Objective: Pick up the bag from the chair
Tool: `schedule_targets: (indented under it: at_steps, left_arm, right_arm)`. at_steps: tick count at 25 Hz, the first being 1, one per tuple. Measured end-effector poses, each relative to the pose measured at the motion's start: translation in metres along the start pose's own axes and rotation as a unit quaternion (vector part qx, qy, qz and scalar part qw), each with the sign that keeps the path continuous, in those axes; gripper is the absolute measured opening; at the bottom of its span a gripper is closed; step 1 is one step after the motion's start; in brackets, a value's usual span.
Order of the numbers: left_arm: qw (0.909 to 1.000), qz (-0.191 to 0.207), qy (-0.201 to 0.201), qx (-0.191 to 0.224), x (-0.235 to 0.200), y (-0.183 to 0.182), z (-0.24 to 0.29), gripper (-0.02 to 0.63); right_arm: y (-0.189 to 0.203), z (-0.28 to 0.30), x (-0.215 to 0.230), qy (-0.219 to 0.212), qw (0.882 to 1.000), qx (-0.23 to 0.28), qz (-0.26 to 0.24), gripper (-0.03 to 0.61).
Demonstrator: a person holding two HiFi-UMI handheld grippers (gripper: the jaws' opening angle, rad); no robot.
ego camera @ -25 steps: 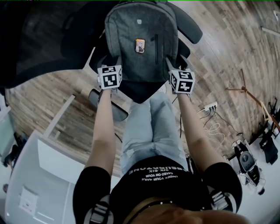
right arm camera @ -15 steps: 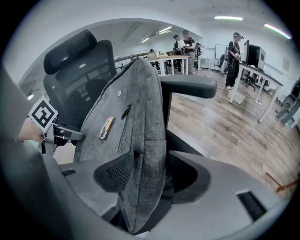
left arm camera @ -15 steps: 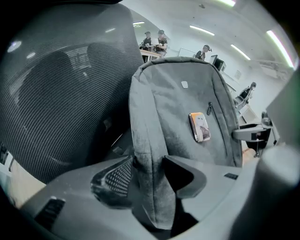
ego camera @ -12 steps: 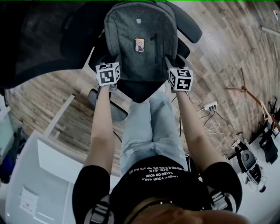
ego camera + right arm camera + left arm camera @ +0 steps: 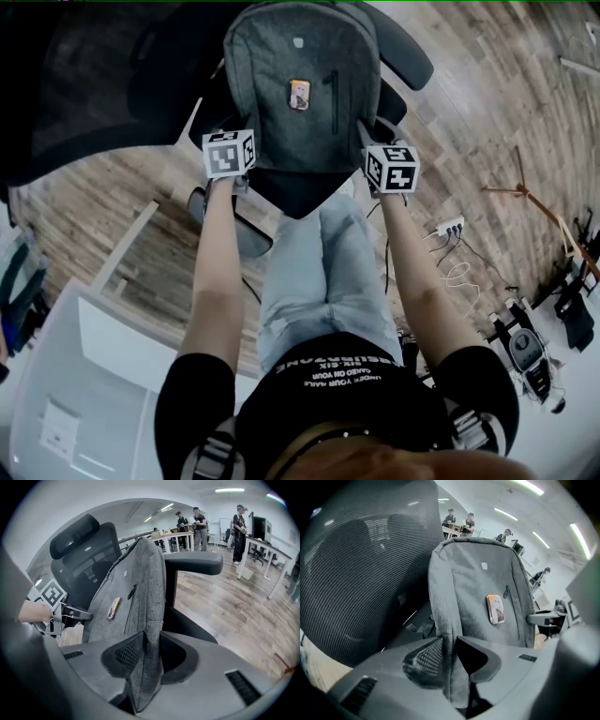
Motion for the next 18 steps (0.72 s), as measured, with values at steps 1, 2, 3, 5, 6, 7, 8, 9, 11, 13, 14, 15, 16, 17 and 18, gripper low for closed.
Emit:
schedule_targets:
  at_steps: [1, 2, 3, 5, 6, 7, 8, 9, 11, 13, 14, 15, 16, 17, 18]
  left_arm:
    - [1.0000, 0.000, 0.003, 0.000, 0.001, 0.000, -0.001, 0.104]
    - [1.0000, 0.000, 0.006, 0.000, 0.002, 0.001, -0.002, 0.101]
    - [0.9999, 0.001, 0.010, 0.002, 0.002, 0.001, -0.004, 0.100]
    - [0.9999, 0.003, 0.016, 0.002, 0.003, 0.001, -0.008, 0.095]
    - [0.9998, 0.004, 0.017, 0.001, 0.004, 0.000, -0.010, 0.095]
    - [0.9998, 0.004, 0.018, 0.001, 0.004, -0.001, -0.012, 0.094]
    - [0.9998, 0.003, 0.020, 0.000, 0.005, -0.002, -0.013, 0.094]
    - [0.9998, 0.001, 0.021, -0.001, 0.006, -0.002, -0.015, 0.092]
    - [0.9997, -0.002, 0.022, -0.001, 0.008, -0.002, -0.019, 0.091]
    - [0.9997, -0.004, 0.023, 0.002, 0.010, -0.002, -0.022, 0.091]
    - [0.9997, -0.005, 0.023, 0.003, 0.012, -0.003, -0.023, 0.091]
    - [0.9997, -0.006, 0.022, 0.004, 0.014, -0.003, -0.024, 0.091]
    - [0.9997, -0.006, 0.022, 0.005, 0.016, -0.003, -0.026, 0.091]
    - [0.9997, -0.007, 0.022, 0.006, 0.017, -0.003, -0.028, 0.091]
    - [0.9997, -0.008, 0.021, 0.007, 0.019, -0.003, -0.030, 0.091]
  right_arm:
    - [0.000, 0.000, 0.000, -0.001, 1.000, -0.001, 0.001, 0.107]
    - [0.001, -0.001, 0.000, -0.002, 1.000, -0.002, 0.003, 0.103]
    - [0.001, -0.001, 0.000, -0.002, 1.000, -0.002, 0.004, 0.101]
    - [0.001, -0.003, 0.000, -0.005, 1.000, -0.004, 0.006, 0.098]
    - [0.001, -0.004, 0.000, -0.006, 1.000, -0.004, 0.007, 0.098]
    - [0.000, -0.005, 0.000, -0.008, 1.000, -0.005, 0.008, 0.098]
    - [-0.001, -0.006, 0.000, -0.008, 1.000, -0.006, 0.009, 0.097]
    - [-0.002, -0.007, -0.001, -0.008, 1.000, -0.007, 0.009, 0.096]
    - [-0.004, -0.010, -0.003, -0.008, 1.000, -0.007, 0.008, 0.094]
    - [-0.006, -0.013, -0.003, -0.008, 1.000, -0.005, 0.007, 0.092]
    - [-0.007, -0.016, -0.003, -0.009, 1.000, -0.005, 0.006, 0.092]
    - [-0.008, -0.018, -0.003, -0.010, 1.000, -0.004, 0.005, 0.092]
    - [-0.009, -0.020, -0.002, -0.012, 1.000, -0.005, 0.004, 0.092]
    - [-0.010, -0.023, -0.002, -0.014, 1.000, -0.005, 0.003, 0.091]
    - [-0.010, -0.025, -0.002, -0.016, 1.000, -0.006, 0.002, 0.091]
Point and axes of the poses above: the fingertips, and each gripper's own axes: z forward along the fingers, x to its right, y out of its underside, the point moved 6 cm from there along -z, backward along the fingers, and after that the axes turned 15 degrees about z, right-handed, at the moved point
